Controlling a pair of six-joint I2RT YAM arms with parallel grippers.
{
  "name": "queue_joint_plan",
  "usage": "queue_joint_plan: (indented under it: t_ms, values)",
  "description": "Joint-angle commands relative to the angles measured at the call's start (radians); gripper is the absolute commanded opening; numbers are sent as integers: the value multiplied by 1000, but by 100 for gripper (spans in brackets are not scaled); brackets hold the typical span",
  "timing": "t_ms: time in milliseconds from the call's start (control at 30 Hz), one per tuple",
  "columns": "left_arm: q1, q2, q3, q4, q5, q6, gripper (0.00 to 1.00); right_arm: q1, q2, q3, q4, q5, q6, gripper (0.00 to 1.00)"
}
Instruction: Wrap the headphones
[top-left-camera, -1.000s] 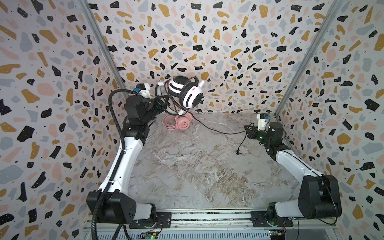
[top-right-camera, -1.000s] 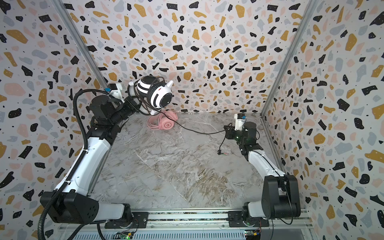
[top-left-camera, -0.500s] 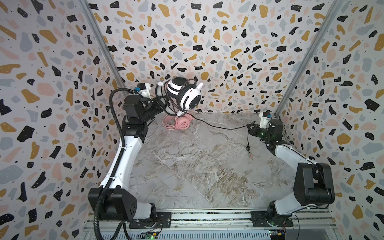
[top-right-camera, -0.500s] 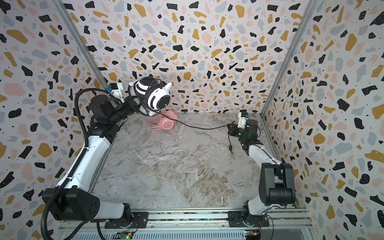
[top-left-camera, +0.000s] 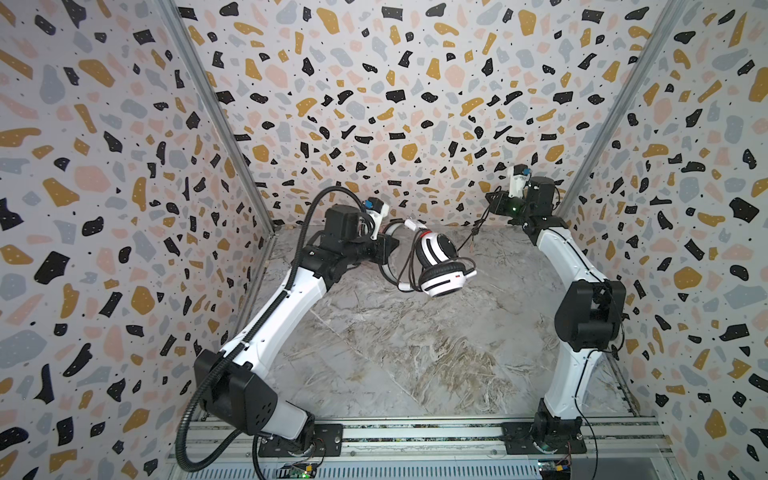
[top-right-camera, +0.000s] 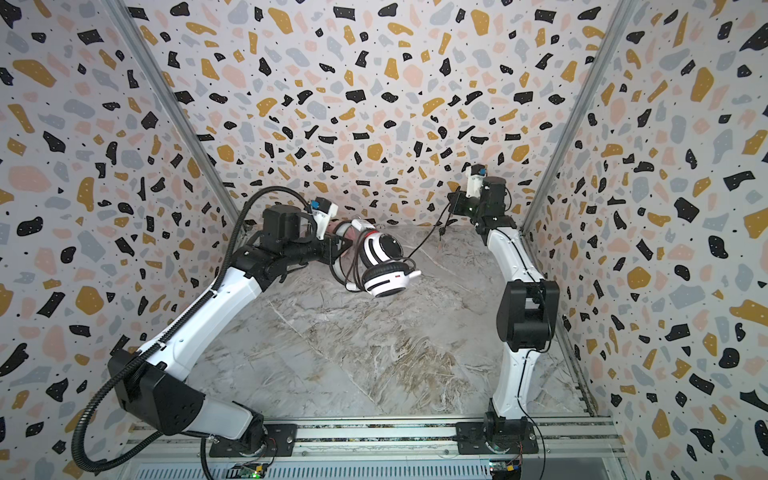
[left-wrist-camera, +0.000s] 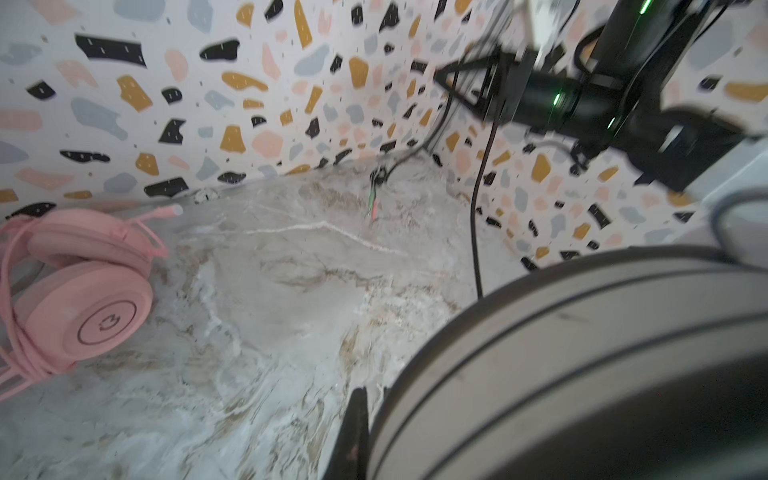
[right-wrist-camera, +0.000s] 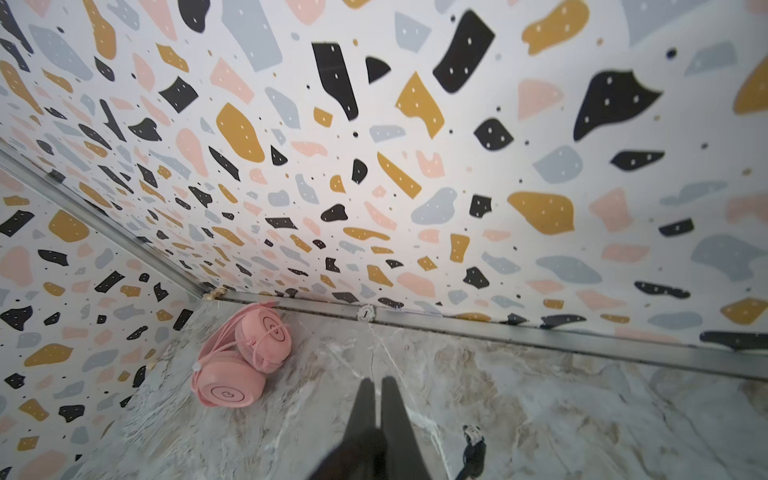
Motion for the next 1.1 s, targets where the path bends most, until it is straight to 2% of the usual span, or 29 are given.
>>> queue_joint_plan:
  t_ms: [0,200,367,500,733,867,1067]
  values:
    - [-67,15,61,-82,-131,105,0,35,14,189,-157,14,-50,0]
    - [-150,88,51,-169,-334,146,0,65,36,358,-188,24,-36,0]
    - [-162,188,72,-249,-488,140,0,80,-45,345,-151,15,-15,0]
    - [-162,273,115,-301,-582,121,0,107,-140,281,-129,26,-32,0]
    - [-153,356,198,-311,-683,52,0,160,-384,11,-13,26,-34,0]
    - [-108,408,254,-321,-672,-8,0,198,-507,-132,29,38,-30,0]
    - [6,422,239,-249,-543,-132,0,253,-702,-386,136,17,44,0]
